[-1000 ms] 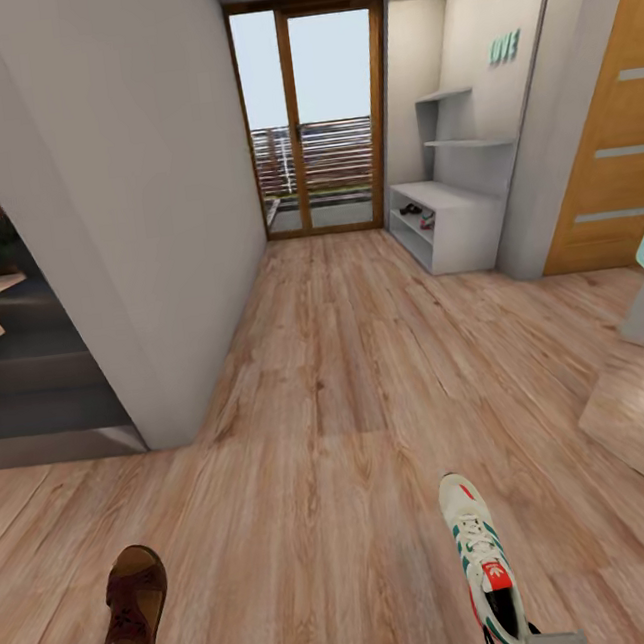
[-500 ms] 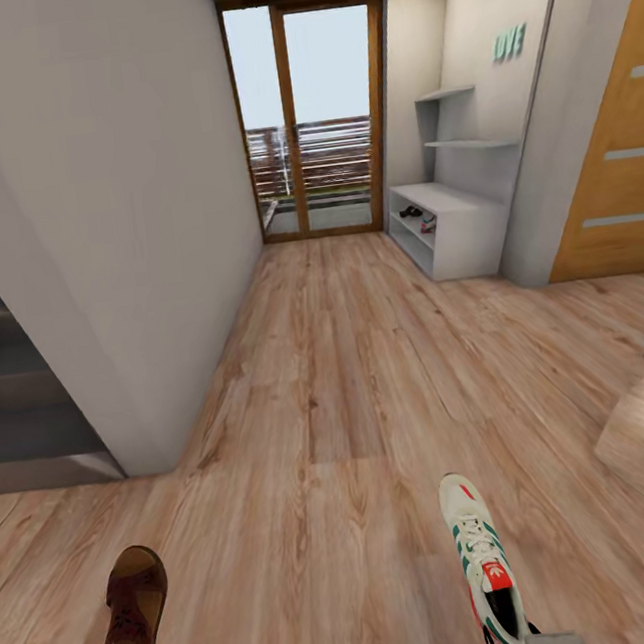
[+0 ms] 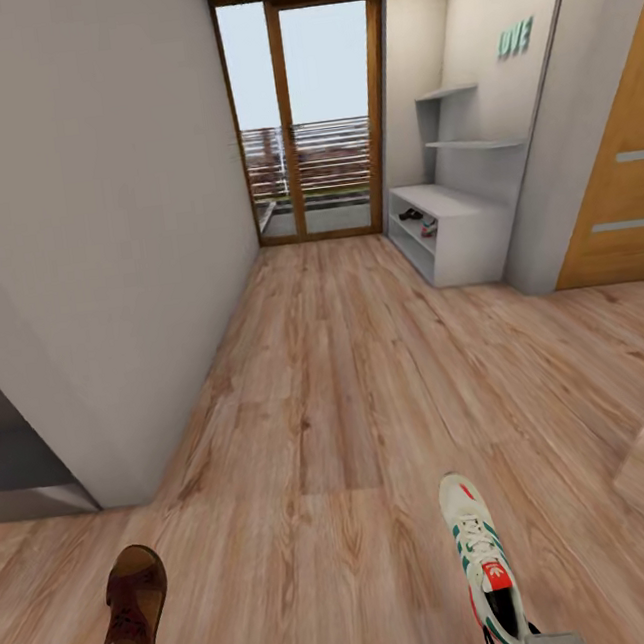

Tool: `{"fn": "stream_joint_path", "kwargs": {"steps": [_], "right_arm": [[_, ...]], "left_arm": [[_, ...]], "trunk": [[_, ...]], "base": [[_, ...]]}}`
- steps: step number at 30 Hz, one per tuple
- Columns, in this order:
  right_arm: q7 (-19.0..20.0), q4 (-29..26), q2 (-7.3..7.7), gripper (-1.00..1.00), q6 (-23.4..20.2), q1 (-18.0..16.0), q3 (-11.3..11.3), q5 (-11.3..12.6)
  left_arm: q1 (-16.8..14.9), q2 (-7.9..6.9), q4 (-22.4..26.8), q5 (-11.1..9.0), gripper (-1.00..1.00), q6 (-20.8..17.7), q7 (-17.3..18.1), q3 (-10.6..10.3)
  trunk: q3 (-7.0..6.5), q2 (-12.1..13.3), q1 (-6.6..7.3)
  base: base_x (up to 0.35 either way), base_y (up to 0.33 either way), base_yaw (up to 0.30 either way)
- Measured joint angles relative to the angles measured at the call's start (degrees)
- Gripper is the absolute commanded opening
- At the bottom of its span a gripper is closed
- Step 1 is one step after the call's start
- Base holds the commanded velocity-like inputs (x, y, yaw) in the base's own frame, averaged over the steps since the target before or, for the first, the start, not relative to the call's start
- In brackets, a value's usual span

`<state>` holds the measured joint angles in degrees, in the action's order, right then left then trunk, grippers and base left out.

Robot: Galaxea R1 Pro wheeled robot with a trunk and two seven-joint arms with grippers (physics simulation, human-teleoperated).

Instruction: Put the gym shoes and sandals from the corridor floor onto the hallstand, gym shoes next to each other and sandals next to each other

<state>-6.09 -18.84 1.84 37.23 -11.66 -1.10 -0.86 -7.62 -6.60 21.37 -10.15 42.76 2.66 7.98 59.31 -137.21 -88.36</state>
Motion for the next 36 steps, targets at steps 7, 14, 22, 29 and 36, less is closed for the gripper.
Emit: {"fn": "stream_joint_path", "kwargs": {"steps": [7, 14, 22, 29, 36], "right_arm": [[0.0, 0.0, 0.0, -1.0, 0.0, 0.0, -0.02, 0.0], [0.0, 0.0, 0.0, -1.0, 0.0, 0.0, -0.02, 0.0], [0.0, 0.0, 0.0, -1.0, 0.0, 0.0, 0.0, 0.0], [0.0, 0.0, 0.0, -1.0, 0.0, 0.0, 0.0, 0.0], [0.0, 0.0, 0.0, -1.0, 0.0, 0.0, 0.0, 0.0]], "left_arm": [[0.0, 0.0, -0.06, 0.0, -1.0, 0.0, 0.0, 0.01], [0.0, 0.0, -0.16, 0.0, -1.0, 0.0, 0.0, 0.01], [0.0, 0.0, -0.16, 0.01, -1.0, 0.0, 0.0, 0.0], [0.0, 0.0, -0.11, 0.01, -1.0, 0.0, 0.0, 0.0], [0.0, 0.0, -0.04, 0.0, -1.0, 0.0, 0.0, 0.01]], "trunk": [[0.0, 0.0, 0.0], [0.0, 0.0, 0.0], [0.0, 0.0, 0.0], [0.0, 0.0, 0.0], [0.0, 0.0, 0.0]], "base": [[0.333, -0.11, 0.0], [0.333, -0.11, 0.0], [0.334, -0.11, 0.0], [0.334, -0.11, 0.0], [0.333, -0.11, 0.0]]}}
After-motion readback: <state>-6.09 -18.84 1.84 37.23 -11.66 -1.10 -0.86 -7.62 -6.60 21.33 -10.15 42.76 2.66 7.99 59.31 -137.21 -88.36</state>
